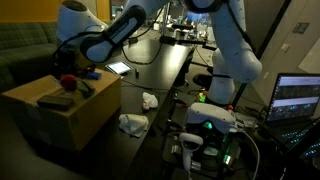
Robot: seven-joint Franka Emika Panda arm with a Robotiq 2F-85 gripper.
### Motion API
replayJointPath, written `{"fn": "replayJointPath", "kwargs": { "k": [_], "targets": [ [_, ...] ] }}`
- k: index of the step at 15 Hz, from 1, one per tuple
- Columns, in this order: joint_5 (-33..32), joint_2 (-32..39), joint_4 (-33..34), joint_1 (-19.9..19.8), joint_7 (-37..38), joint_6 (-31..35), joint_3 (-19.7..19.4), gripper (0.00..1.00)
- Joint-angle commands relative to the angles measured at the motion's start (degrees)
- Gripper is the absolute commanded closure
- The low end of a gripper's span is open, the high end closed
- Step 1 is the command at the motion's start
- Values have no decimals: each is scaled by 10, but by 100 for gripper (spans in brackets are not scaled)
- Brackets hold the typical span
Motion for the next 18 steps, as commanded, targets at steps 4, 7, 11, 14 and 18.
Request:
{"fn": "replayJointPath", "kwargs": {
  "k": [4, 7, 11, 14, 18],
  "targets": [
    [-15, -10, -4, 45, 42, 0, 3, 0],
    [-7, -4, -7, 47, 38, 3, 15, 0],
    [0, 6, -14, 40, 25, 8, 28, 0],
    [8, 16, -19, 32, 14, 12, 39, 0],
    [16, 24, -25, 25, 2, 21, 53, 0]
  ]
}}
